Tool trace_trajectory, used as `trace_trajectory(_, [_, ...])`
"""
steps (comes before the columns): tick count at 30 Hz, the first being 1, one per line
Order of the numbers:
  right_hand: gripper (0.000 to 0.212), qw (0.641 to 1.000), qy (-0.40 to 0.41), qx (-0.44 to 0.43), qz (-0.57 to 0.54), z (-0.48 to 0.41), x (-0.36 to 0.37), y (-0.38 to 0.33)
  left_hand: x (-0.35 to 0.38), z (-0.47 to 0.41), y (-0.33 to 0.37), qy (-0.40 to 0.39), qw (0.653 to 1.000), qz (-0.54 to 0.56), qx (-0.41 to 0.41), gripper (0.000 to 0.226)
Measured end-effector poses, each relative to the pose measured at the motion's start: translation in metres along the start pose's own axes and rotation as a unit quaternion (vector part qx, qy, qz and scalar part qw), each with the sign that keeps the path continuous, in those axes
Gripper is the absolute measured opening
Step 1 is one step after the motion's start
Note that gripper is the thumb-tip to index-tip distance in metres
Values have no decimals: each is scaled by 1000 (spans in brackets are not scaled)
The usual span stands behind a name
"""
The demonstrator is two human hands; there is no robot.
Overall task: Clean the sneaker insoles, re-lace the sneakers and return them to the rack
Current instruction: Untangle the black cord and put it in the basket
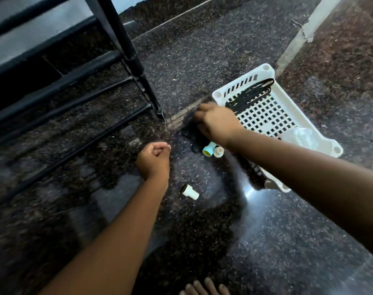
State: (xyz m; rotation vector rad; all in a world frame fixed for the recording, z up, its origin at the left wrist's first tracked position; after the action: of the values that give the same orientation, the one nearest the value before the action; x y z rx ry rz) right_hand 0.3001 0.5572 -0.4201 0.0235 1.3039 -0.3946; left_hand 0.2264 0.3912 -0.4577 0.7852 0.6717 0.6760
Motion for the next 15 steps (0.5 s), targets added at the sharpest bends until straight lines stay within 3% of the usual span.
trace_trajectory(3, [30, 980, -117, 37, 154, -14, 20, -35, -23, 19, -17, -5, 999, -17, -28, 19])
trace_trajectory(5, [34, 966, -132, 67, 210, -16, 30, -51, -41, 34, -26, -9, 999, -28, -33, 21])
trace_trajectory(8, [39, 972, -112, 74, 194, -18, 37, -60, -71, 55, -32, -10, 998, -47, -30, 19])
trace_trajectory(11, [25, 984, -69, 104, 124, -11, 31, -71, -101, 75, -30, -32, 997, -73, -13, 20])
trace_trajectory(15, [14, 976, 16, 171, -131, 8, 12, -95, -142, 107, -2, -80, 991, -110, 14, 15])
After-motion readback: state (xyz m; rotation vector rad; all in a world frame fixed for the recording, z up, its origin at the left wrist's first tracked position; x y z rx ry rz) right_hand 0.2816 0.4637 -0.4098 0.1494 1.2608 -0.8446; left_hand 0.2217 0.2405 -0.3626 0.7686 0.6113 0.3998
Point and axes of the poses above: each hand's wrist, its own z-axis away from the middle knuckle, its own x-axis out of the palm, y = z × x, the point moved 1 cm from there along -z, towards the middle knuckle, and after that the axes turned 14 degrees about -y, right-handed, at the moved point
